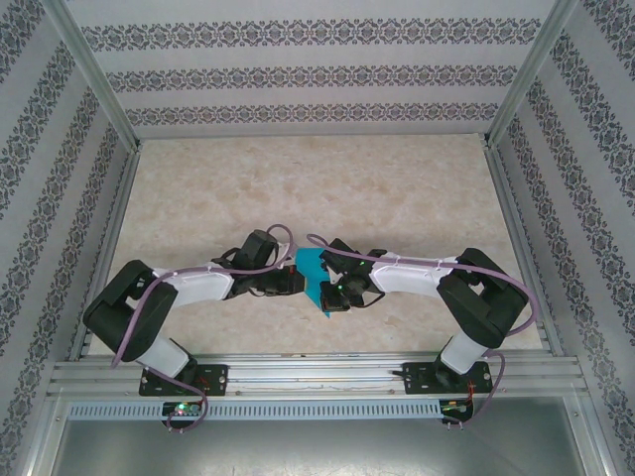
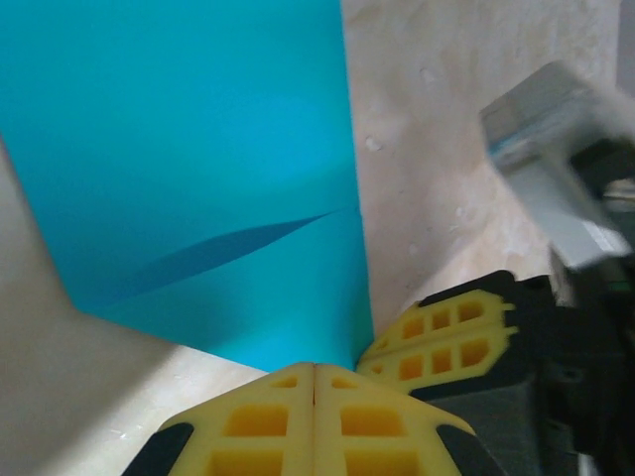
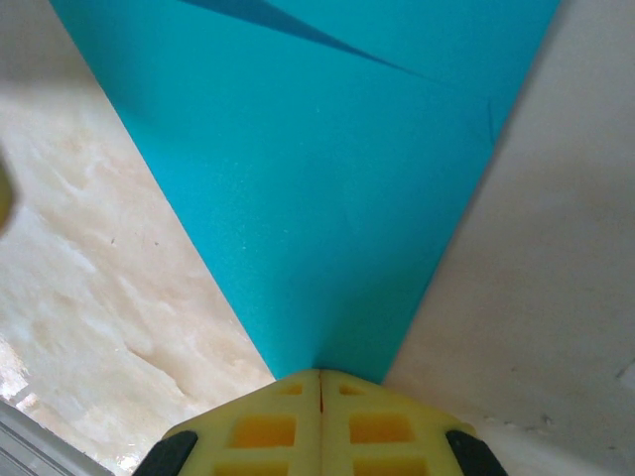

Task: Fold a paper plane with a square sheet of paper (fold left side to right side)
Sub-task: Third fold the triangle at the center of the table.

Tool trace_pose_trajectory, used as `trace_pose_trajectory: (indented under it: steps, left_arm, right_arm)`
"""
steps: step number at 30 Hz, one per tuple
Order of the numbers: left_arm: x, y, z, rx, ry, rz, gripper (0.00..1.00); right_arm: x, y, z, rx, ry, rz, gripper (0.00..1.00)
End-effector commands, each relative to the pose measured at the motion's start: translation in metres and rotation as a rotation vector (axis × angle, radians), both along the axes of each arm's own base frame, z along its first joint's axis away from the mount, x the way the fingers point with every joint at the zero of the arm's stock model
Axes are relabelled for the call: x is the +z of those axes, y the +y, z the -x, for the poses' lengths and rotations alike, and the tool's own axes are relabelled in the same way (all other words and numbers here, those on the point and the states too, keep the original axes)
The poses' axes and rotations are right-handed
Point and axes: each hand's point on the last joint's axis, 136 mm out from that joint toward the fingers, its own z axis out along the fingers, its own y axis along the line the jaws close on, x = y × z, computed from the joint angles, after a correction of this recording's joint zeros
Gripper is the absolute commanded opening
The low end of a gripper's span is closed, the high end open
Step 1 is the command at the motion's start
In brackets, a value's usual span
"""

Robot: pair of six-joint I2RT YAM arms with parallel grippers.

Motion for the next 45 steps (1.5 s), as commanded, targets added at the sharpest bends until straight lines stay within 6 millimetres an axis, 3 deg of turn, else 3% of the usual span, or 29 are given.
trace_pose_trajectory:
  steps: [1, 9, 16, 23, 32, 37, 45]
  left_arm:
    - [0.013, -0.016, -0.01, -0.014, -0.032, 0.062, 0.06]
    - [-0.006, -0.014, -0.016, 0.008, 0.006, 0.002, 0.06]
    - [-0.029, -0.002, -0.009, 0.028, 0.056, -0.079, 0.06]
    - [-0.05, 0.011, 0.0, 0.053, 0.116, -0.157, 0.0]
    - [-0.055, 0.017, 0.006, 0.066, 0.138, -0.178, 0.0]
    - [-0.054, 0.017, 0.006, 0.067, 0.136, -0.174, 0.0]
    - [-0.055, 0.017, 0.006, 0.067, 0.138, -0.173, 0.0]
  right_arm:
    - [-0.033, -0.038, 0.019, -0.005, 0.062, 0.194, 0.0]
    - [-0.031, -0.038, 0.019, 0.002, 0.058, 0.19, 0.0]
    - [-0.024, -0.03, 0.015, 0.007, 0.048, 0.157, 0.0]
    - [-0.001, -0.008, 0.002, 0.014, 0.012, 0.058, 0.0]
    - [0.037, 0.017, -0.009, 0.011, -0.039, -0.106, 0.0]
    - [0.035, 0.032, -0.008, -0.002, -0.017, -0.191, 0.0]
    - [0.019, 0.041, -0.018, -0.032, -0.014, -0.185, 0.0]
